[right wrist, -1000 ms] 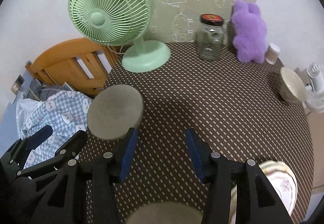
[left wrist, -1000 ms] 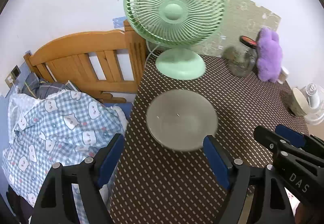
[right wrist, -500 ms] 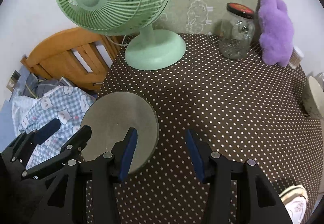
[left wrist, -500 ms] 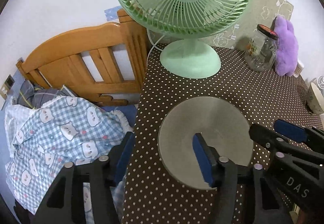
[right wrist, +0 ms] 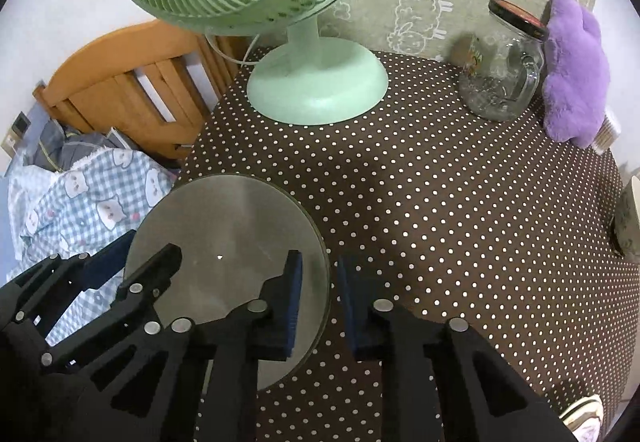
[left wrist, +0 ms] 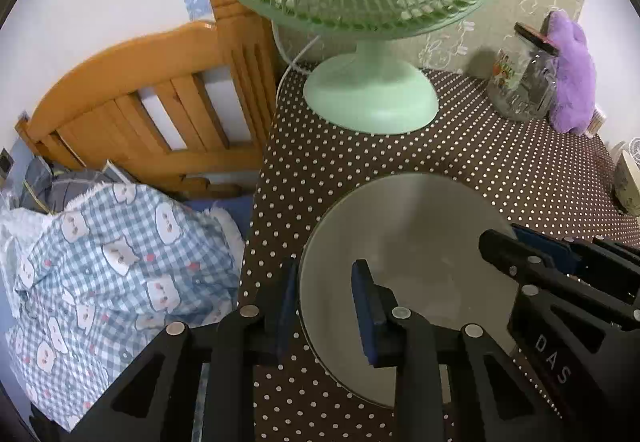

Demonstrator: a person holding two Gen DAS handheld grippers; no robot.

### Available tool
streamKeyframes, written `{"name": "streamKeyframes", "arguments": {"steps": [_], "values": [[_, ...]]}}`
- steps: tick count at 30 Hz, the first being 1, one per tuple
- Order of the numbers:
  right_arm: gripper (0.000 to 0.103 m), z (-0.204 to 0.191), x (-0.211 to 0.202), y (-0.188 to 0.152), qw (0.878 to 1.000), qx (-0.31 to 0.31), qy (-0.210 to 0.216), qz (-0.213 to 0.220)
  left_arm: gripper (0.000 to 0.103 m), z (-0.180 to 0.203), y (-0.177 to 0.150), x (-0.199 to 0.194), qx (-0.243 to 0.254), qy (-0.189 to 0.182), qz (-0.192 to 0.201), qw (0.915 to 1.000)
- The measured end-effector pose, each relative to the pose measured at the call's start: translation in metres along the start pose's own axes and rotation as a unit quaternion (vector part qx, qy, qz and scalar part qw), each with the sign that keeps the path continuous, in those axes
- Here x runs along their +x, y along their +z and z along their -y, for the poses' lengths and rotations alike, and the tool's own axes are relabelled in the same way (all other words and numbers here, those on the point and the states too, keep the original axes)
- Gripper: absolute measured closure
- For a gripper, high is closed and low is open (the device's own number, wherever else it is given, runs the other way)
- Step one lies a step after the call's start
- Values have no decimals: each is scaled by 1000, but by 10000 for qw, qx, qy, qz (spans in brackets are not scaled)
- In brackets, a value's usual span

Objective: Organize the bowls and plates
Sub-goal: 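Lift the grey-green bowl and carry it beside the plate stack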

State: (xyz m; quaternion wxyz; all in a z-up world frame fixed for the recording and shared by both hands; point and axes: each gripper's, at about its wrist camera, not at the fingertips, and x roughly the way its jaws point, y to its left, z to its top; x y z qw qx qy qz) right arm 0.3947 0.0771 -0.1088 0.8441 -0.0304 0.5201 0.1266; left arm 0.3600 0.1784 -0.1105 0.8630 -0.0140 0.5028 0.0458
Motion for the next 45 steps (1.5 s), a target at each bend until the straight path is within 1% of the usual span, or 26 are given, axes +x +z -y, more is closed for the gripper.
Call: {"name": "streamKeyframes", "arguments": {"steps": [3,9,12,20,26,33,38,45], "values": [[89,-2,4,0,10000,-27,-25,-14,80,-1,1,2,-44,-71,-24,10000],[89,-2,2,-1,10000,-71,-5,-14,80,0,0,2,21,-30,-90,10000],[89,-4,-3,-2,9999,-113,-66,-19,80,2,0,-1,40,-94,-121,9999],[89,8,-23,-8,9999,81,-81,-39,79,16,2,-29,168,-150,85,9997],[89,17,-46,-19,9999,147,-70,-14,79,29,-3,-49,161,-158,118,9997],[89,33,-83,-36,9998,155,-23,122,79,49,-14,-84,125,-109,256,9995],[89,45,-112,-54,9996,176,24,240,80,66,-29,-111,166,-44,367,9992],[89,60,-146,-87,9994,197,93,269,79,85,-57,-142,111,-21,445,9989]]}}
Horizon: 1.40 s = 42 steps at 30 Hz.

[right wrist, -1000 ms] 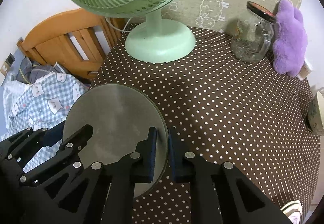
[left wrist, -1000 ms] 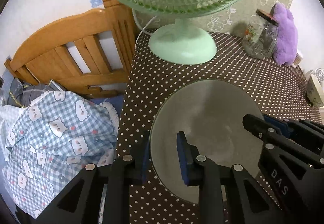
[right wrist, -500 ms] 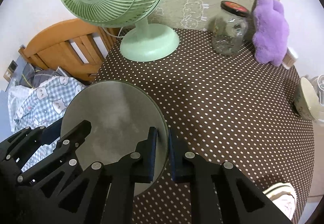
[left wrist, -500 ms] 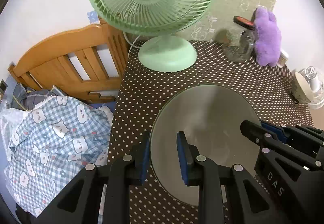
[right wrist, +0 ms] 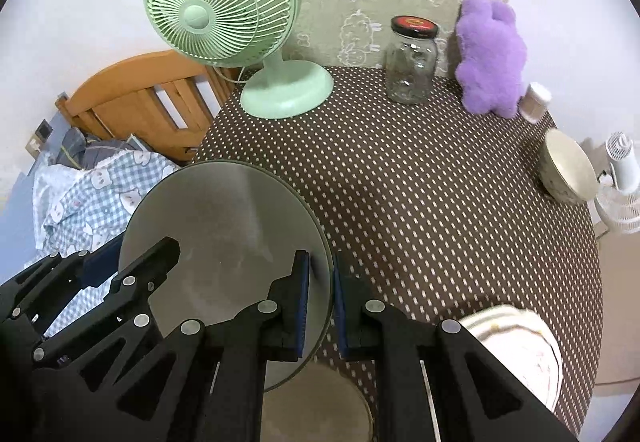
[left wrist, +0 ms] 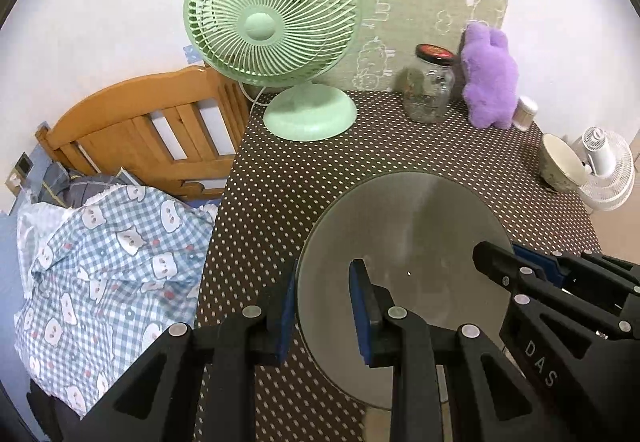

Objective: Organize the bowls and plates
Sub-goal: 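Lift the grey-green bowl and carry it beside the plate stack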

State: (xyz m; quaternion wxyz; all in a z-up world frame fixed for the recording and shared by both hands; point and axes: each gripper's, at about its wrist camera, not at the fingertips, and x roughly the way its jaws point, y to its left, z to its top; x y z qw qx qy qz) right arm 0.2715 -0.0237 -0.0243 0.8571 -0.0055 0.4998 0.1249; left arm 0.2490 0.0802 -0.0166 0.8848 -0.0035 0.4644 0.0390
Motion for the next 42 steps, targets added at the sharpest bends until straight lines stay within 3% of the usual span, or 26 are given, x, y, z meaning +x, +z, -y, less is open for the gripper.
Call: {"name": "streamKeyframes", "arguments": {"steps": [8,19,29,42], "values": [[89,15,-26,-46,10000,13,-18,-97,79,24,-36,-23,8,-36,-80,10000],[89,24,-22,-92,9990,3,-24,-443,79,35,-82,-23,-77,-77,-396,9992],[89,24,-4,-106,9980,46,-33,-623,80,32,-96,-8,-40,-121,-537,9985],[89,19,7,-104,9972,-19,-355,-661,79,30,-98,11,-57,-407,-762,9963]]}}
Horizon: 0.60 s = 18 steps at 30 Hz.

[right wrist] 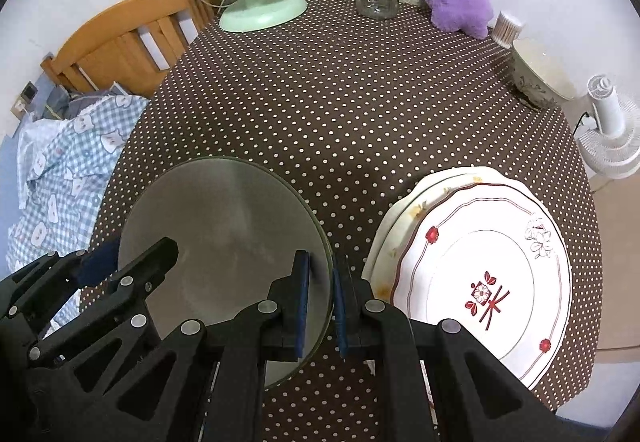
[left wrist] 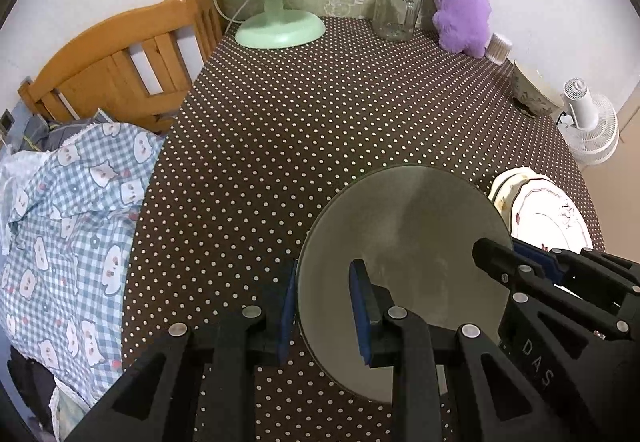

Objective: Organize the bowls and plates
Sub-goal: 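Lift the grey-green bowl and carry it beside the plate stack, then lower the grey-green bowl next to the plate stack and open both grippers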

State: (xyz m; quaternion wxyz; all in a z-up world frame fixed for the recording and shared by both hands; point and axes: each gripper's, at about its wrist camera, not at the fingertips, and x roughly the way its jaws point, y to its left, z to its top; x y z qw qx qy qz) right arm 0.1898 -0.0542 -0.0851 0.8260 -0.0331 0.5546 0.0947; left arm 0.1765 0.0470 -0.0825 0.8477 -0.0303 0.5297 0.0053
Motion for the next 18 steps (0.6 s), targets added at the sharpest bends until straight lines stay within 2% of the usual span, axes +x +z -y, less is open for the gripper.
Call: {"name": "streamKeyframes", "arguments": {"steps": [16,18], "values": [[89,0,1,-1,9999,72,-117,-6,81,-1,1,2,87,-58,59,9999],[89,0,0,-2,9999,107,-120,-8,78,-2,1,2,49,-80,49,9999]]}}
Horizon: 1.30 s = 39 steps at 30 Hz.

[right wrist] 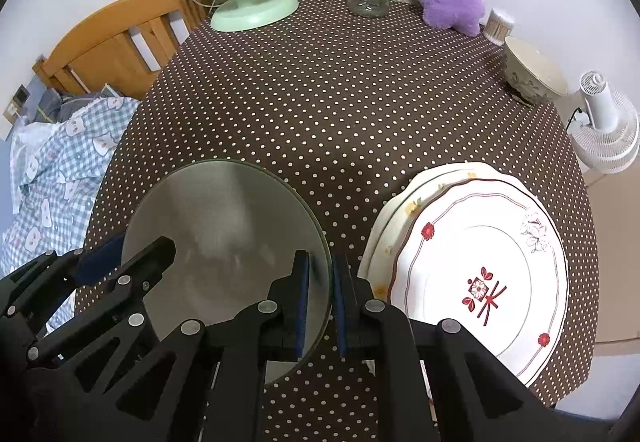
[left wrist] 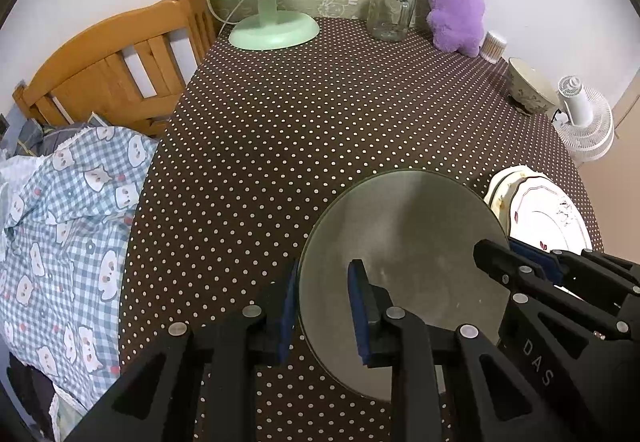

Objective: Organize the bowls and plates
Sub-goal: 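Lower the grey-green bowl next to the plate stack and open both grippers, then move both grippers toward the cream bowl beside the white fan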

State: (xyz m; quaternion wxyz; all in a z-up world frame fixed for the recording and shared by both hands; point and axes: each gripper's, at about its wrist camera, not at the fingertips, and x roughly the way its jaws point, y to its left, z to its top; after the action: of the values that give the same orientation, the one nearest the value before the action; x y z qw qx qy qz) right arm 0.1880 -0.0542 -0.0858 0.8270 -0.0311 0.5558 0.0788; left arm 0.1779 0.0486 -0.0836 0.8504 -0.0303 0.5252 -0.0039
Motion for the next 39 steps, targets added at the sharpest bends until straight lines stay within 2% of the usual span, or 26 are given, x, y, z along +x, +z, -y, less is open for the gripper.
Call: {"name": "streamKeyframes", "arguments": {"steps": [4,7,8,10,14,16,21,27,36,39], "values": [[89,0,-2,0,10000,60,-36,22,69,-2,-1,0,-28,-105,-32,9999],[87,1,-2,-1,10000,62,-27,40,54,0,-2,1,142,-82,-41,9999],[84,1,-2,-1,10000,60,4,42,50,1,-2,1,183,-60,-56,9998],[83,0,-1,-1,10000,50,16,19,48,-1,-2,1,238,-33,-66,9997],[82,0,-2,-1,9999,93,37,24,36,-7,1,0,270,-54,-63,9996],[77,1,-3,-1,9999,114,42,22,33,-9,2,-2,311,-28,-71,9995],[54,11,-14,1,9996,269,-29,106,22,-12,9,-11,330,13,-30,9994],[38,32,-27,10,9984,461,23,318,18,-4,21,-16,318,40,76,9995],[27,72,-50,30,9966,430,35,702,14,39,44,-23,228,19,236,9995],[27,92,-55,38,9961,480,11,740,13,58,54,-24,159,27,300,9994]]}}
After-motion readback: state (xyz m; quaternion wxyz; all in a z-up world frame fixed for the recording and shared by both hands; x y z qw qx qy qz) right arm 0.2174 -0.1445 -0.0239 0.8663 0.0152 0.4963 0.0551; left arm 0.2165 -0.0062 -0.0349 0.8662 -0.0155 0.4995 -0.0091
